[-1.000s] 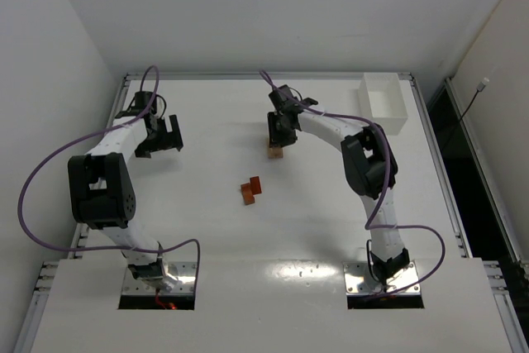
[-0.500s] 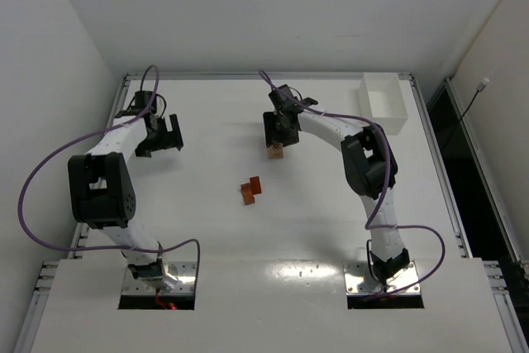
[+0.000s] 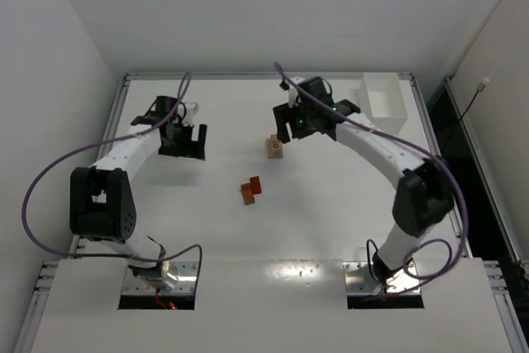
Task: Build the wood block tower
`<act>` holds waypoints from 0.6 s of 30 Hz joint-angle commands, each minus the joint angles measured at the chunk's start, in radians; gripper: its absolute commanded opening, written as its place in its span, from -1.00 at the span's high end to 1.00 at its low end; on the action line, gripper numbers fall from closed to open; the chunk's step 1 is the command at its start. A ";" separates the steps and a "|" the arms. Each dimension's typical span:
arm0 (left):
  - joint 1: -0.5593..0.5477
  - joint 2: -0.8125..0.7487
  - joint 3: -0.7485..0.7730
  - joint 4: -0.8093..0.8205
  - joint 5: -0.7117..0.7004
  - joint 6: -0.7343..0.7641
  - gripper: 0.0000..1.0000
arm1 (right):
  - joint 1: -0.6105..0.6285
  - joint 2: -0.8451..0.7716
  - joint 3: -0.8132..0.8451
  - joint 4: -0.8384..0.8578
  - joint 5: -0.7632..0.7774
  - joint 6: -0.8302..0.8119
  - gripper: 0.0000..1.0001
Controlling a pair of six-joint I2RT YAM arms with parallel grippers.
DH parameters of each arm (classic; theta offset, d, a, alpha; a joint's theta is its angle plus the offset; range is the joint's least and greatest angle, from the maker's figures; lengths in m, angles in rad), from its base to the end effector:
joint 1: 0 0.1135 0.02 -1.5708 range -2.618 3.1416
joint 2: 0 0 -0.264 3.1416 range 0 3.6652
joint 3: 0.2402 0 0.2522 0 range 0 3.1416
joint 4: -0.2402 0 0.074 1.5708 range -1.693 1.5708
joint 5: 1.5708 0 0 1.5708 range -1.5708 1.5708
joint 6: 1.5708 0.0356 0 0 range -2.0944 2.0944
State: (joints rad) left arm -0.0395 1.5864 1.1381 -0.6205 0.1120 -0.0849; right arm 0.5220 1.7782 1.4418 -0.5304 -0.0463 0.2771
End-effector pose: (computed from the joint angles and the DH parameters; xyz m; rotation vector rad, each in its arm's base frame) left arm 0.3231 -0.0168 0.2295 -0.0220 2.6414 -0.1899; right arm 0.3427 0.1990 0.2641 -0.3238 2.4587 0.4072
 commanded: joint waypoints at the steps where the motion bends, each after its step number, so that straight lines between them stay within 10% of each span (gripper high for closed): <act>1: -0.123 -0.057 -0.015 -0.004 0.204 0.161 -0.73 | -0.042 -0.149 -0.075 0.058 0.037 -0.144 -0.28; 18: -0.392 0.101 0.149 -0.120 0.290 0.389 -0.12 | -0.247 -0.304 -0.273 0.076 -0.003 -0.184 -0.21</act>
State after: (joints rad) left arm -0.4149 1.6802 1.2549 -0.7143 0.3477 0.2512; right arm 0.2893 1.5246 1.1706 -0.4877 -0.0319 0.1081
